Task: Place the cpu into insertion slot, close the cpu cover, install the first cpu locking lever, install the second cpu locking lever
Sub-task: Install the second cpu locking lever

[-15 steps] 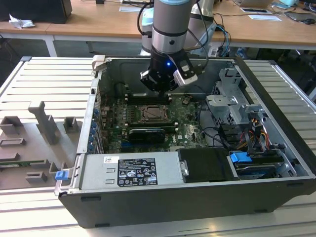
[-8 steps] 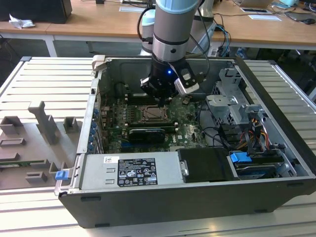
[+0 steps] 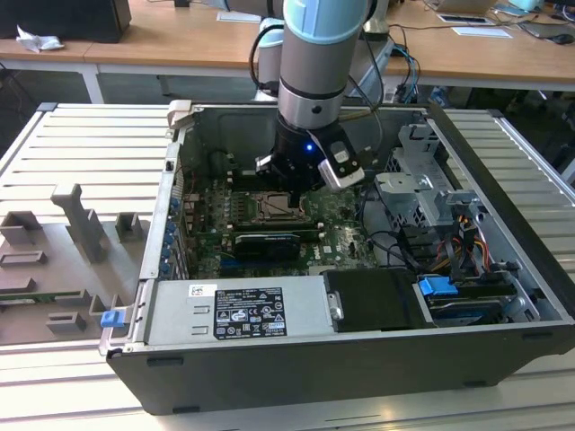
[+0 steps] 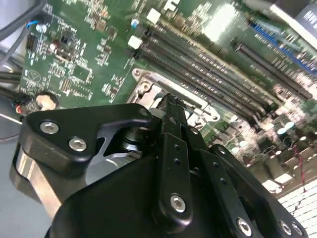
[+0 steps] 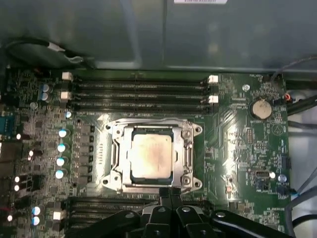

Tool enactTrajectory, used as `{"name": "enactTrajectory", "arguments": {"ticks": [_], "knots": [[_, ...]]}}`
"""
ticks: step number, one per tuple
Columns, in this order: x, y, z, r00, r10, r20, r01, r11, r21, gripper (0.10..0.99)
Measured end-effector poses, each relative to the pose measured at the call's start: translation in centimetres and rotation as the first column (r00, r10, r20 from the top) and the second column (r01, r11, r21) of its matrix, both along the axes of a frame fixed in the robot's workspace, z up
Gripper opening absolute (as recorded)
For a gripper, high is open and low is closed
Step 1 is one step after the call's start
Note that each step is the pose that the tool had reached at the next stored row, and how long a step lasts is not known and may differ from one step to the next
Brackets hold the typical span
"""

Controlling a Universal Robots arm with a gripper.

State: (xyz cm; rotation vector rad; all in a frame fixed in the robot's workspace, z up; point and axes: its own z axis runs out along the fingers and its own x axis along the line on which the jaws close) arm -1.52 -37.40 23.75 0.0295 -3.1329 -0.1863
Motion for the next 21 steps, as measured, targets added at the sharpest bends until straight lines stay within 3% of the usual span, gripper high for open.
{"name": "enactTrajectory", "arguments": {"ticks": [2,10,16,21], "knots": [[-0.32,-0.52,-0.05,1.0,0.0,0.0,0.0,1.0,0.0,0.106],[-3.27,-0.68,-0.5,1.0,0.003,0.0,-0.003,1.0,0.002,0.106],[-3.84,-0.68,-1.69,0.9997,0.025,0.0,-0.025,0.9997,0.004,0.106],[-4.47,-1.04,-2.0,0.9996,0.027,0.0012,-0.027,0.9992,0.028,0.106]]}}
